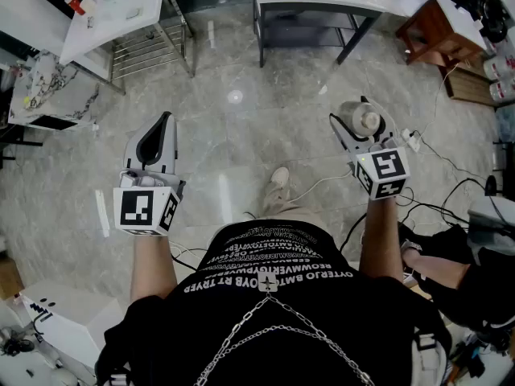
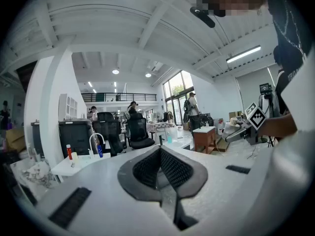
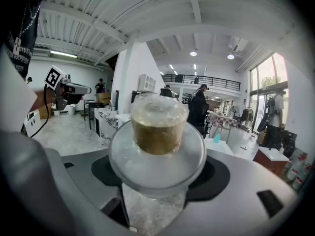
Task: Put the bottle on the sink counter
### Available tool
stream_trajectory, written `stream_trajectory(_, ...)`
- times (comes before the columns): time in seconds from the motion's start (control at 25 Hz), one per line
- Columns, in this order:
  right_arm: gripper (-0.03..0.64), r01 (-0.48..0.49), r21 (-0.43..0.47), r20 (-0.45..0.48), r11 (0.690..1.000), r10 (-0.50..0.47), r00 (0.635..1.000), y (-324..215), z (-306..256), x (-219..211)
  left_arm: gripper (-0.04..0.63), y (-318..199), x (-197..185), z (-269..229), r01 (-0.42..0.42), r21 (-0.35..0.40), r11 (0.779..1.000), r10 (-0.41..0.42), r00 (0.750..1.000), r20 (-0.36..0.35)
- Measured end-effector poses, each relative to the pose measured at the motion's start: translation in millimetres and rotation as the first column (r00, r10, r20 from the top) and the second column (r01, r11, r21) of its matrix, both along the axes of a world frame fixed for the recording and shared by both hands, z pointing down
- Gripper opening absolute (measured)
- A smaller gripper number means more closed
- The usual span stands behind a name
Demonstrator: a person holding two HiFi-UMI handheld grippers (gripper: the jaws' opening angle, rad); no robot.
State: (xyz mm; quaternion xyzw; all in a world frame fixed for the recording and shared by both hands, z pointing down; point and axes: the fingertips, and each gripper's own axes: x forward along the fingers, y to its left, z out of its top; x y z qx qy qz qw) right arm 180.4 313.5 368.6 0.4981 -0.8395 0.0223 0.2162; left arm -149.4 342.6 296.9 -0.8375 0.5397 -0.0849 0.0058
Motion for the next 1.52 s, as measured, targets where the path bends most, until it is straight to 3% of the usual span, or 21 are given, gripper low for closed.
stream_trajectory(0.28,0.334,0.063,-0.022,0.024,0.998,-0.062,0.998,87.1,-6.0,-74.4,0.006,98.3,-44.5,20.3,-0.003,-0.041,0.999,0.003,1.0,0.002)
stream_trajectory(0.52,0.334,0.069,-0.013,0.039,0.998,-0.068,0.997,114.3,-15.9,-90.1,0.006,117.5,-59.6,21.2,-0.006,-0.033,0.999,0.006,1.0,-0.012)
stream_trajectory(0.76,0.334,0.055,0.017,0.074,0.998,-0.056,0.996,86.4,-22.9,-69.6,0.006,80.5,-32.6,17.0,-0.031,-0.006,1.0,0.031,1.0,0.002)
stream_trajectory(1.16,0.334,0.036,0.025,0.083,0.999,-0.038,0.996,-36.2,-28.4,-39.4,0.006,-52.1,13.4,9.9,-0.067,0.011,0.998,0.066,0.997,0.025)
stream_trajectory(1.52,0.334,0.098,0.001,0.087,0.995,-0.098,0.991,-109.8,-28.5,-4.7,0.006,-136.1,68.8,12.6,-0.077,0.013,0.997,0.077,0.997,0.003)
